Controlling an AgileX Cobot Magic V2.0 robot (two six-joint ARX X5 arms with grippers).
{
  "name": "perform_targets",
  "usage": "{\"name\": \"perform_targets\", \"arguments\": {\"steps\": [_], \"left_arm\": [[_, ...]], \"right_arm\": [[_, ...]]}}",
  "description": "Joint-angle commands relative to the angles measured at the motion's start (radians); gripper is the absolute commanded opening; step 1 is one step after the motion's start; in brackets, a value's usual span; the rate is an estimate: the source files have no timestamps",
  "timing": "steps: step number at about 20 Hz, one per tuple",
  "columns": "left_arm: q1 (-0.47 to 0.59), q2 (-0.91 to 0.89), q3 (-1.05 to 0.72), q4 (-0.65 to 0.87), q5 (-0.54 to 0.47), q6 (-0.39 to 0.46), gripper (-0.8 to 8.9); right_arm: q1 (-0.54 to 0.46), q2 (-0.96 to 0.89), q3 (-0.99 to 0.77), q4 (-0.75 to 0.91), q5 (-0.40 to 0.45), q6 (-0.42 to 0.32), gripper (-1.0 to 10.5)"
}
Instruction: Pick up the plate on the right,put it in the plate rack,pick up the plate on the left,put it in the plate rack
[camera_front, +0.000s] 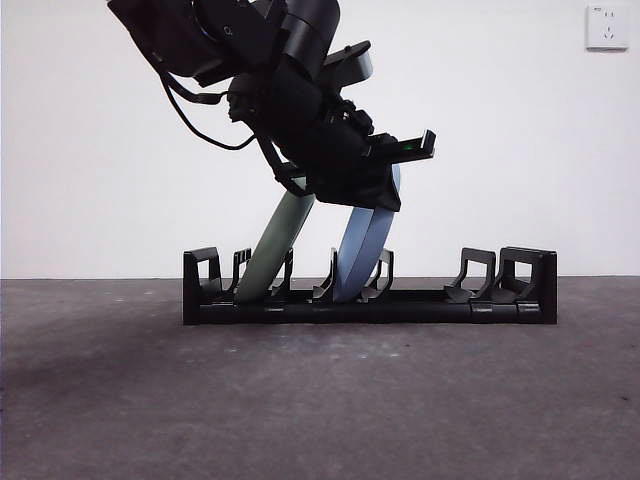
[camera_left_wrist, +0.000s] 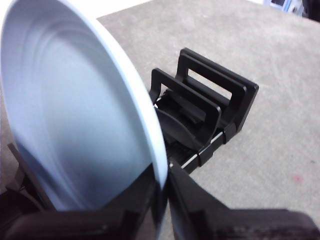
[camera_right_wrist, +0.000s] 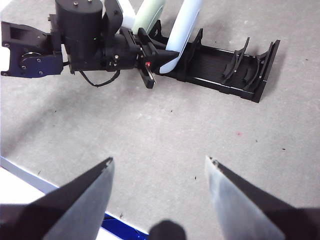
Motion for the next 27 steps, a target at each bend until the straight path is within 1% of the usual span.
{"name": "perform_targets", "arguments": {"steps": [1,3,4,5,6,13,16,18,22,25,27], "left_arm": [[0.004,0.005,-0.003,-0.04,-0.014,0.013,0.01],[-0.003,0.005,-0.003,-0.037,-0.006,0.013,0.14],[-0.008,0.005,-0.003,-0.032,-0.006,0.013,0.7],[-0.01,0.005,-0.003,-0.027,-0.006,0.013,1.48],[-0.013,0.005,-0.003,-0.028,-0.006,0.013,1.91],[-0.023,-0.015,-0.003,-0.036,0.046,-0.01,1.94],[-0.027,-0.059,-0.003,-0.064,0.046,-0.01,1.94],[-0.031,-0.108,-0.003,-0.105,0.046,-0.01,1.94],[-0.044,-0.248,-0.003,-0.248,0.047,-0.01,1.94],[-0.062,-0.399,-0.003,-0.433,0.057,-0.01,1.93],[-0.073,-0.505,-0.003,-0.567,0.094,-0.01,1.92]], "right_arm": [[0.002,-0.001,-0.011,-0.022,-0.003,-0.012,3.1],[0.002,-0.001,-0.018,-0.022,-0.003,-0.012,3.1],[0.001,-0.001,-0.023,-0.022,-0.003,-0.012,3.1],[0.002,-0.001,-0.029,-0.022,-0.003,-0.012,3.1],[0.002,-0.001,-0.036,-0.022,-0.003,-0.012,3.1],[0.002,-0.002,-0.094,-0.019,-0.003,-0.021,3.1],[0.001,-0.002,-0.094,0.0,-0.003,-0.021,3.1],[0.001,-0.001,-0.095,0.0,-0.003,-0.021,3.1],[0.001,-0.001,-0.094,0.016,-0.003,-0.021,3.1],[0.001,0.001,-0.095,0.023,-0.003,-0.031,3.1],[0.002,0.005,-0.094,0.023,-0.006,-0.041,3.1]]}}
